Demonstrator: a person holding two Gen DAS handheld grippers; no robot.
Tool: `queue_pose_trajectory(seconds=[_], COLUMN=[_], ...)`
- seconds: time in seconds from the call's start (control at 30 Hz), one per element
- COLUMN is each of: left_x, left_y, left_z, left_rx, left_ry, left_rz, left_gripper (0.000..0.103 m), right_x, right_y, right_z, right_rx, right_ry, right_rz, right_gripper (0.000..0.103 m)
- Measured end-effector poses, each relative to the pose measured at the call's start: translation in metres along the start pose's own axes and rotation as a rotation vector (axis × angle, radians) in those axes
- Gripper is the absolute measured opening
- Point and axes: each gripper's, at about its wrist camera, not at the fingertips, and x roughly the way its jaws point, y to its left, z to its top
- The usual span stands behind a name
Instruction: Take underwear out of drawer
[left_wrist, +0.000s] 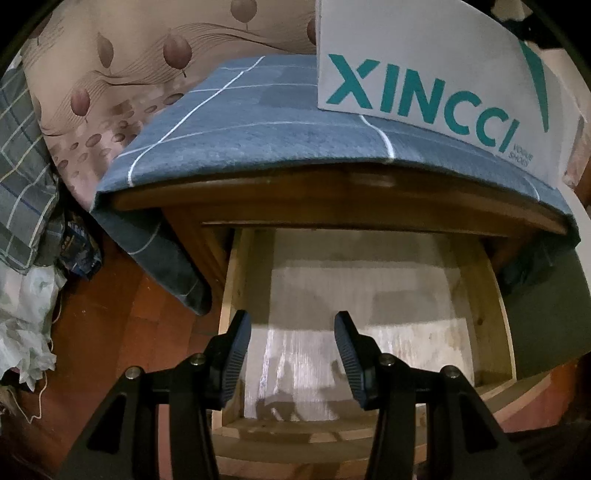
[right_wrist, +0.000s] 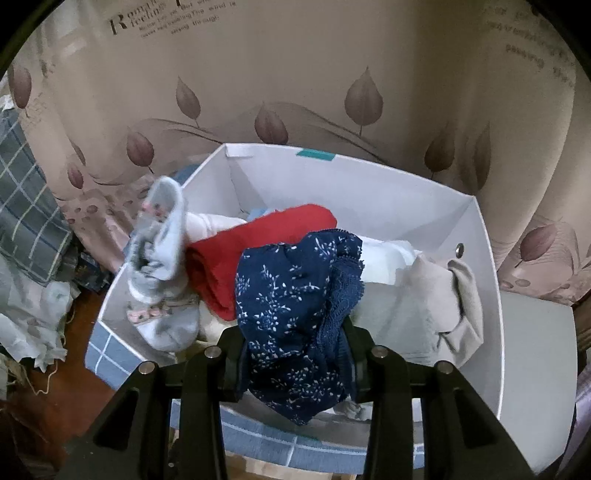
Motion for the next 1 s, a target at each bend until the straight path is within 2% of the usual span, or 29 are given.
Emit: queue_pose_trajectory(seconds=[0.33,0.43,0.6,0.67,0.83,0.9,1.0], left_x=[-0.001,-0.001,-0.001,0.000,0.002,0.003,0.003], left_y=[0.001,0.001,0.002,0.003,0.004,0.004,0.004], left_z=[0.000,0.001,0.001,0.001,0.002,0.001,0.000], left_rx=[-0.004,-0.009,-0.009,-0.012,-0.027,-0.029,-0.027], left_ry=[0.002,0.000,-0.003,0.004,0.009,0.008,0.006], left_rz=[0.002,-0.006,-0.006,-0.007,-0.007,-0.001,0.006], left_gripper=[0.048,0.048,0.048,0.048,0.048,0.048,0.048], right_x=[0.021,0.021,0.013,0.006,-0.022,-0.039,-0.059], right_y=[-0.003,-0.001,0.008,0.011,0.013,0.012,0.009], right_z=[-0.006,-0.007,-0.009,-0.010,-0.013,-0.021,-0.037], right_rx=[0.028,0.024,0.004,-0.002,-0.006,-0.002,-0.001], right_ry=[0.025,0.021,-0.006,-0.025,-0.078,-0.111,-0.142], right_rz=[0.001,0.013,0.021,0.005,0.003,0.009,0.018], right_gripper=[0.041,0.049,0.071,0.076,0.078,0.092,0.094])
